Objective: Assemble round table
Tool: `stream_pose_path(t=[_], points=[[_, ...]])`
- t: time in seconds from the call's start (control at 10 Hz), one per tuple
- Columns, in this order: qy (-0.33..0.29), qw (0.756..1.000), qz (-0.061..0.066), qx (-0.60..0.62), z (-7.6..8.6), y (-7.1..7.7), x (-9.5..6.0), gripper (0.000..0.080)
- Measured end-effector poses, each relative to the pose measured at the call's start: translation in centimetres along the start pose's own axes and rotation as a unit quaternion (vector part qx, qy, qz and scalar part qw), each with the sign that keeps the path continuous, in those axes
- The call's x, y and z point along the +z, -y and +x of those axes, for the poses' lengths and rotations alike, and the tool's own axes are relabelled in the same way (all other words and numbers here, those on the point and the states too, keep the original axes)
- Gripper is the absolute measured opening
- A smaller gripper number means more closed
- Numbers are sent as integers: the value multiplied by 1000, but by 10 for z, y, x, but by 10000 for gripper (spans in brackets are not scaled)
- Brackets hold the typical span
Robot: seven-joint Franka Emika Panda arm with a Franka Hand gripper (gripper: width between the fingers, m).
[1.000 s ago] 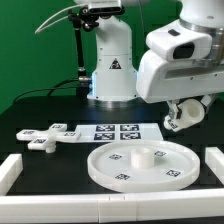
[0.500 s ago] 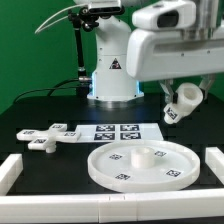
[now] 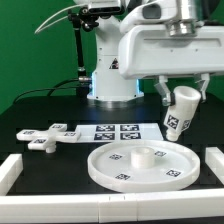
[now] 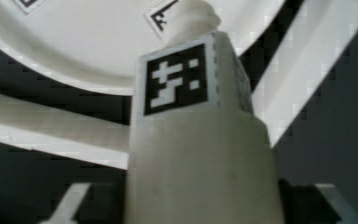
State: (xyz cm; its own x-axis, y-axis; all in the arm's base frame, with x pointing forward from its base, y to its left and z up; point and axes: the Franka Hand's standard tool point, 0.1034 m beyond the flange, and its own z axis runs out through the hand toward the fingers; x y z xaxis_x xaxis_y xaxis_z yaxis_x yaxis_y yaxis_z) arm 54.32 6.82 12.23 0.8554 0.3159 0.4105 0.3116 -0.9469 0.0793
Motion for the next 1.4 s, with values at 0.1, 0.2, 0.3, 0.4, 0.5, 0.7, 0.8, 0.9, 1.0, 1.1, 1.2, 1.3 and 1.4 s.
stream_pose_path(t=[0.1,0.2,0.3,0.4,0.5,0.7,0.8,0.9,1.0,1.1,1.2,1.3,1.4], points=[[-30,999,-15,0,-10,-18,-3,409],[-49,998,-24,3,-18,-28,-4,409],[-75,996,-38,7,-34,-40,-7,409],[-48,998,-31,11,-52,-41,2,409],[-42,999,-30,14,-54,-42,4,409],[-38,999,-28,13,-54,-40,4,409],[-37,999,-27,14,-55,-38,4,409],[-35,999,-25,14,-54,-35,4,409],[-31,999,-23,13,-52,-34,5,409],[-32,999,-23,12,-47,-35,8,409],[-34,999,-23,10,-44,-37,11,409],[-34,999,-24,11,-42,-39,14,409],[-31,999,-23,11,-44,-38,18,409]])
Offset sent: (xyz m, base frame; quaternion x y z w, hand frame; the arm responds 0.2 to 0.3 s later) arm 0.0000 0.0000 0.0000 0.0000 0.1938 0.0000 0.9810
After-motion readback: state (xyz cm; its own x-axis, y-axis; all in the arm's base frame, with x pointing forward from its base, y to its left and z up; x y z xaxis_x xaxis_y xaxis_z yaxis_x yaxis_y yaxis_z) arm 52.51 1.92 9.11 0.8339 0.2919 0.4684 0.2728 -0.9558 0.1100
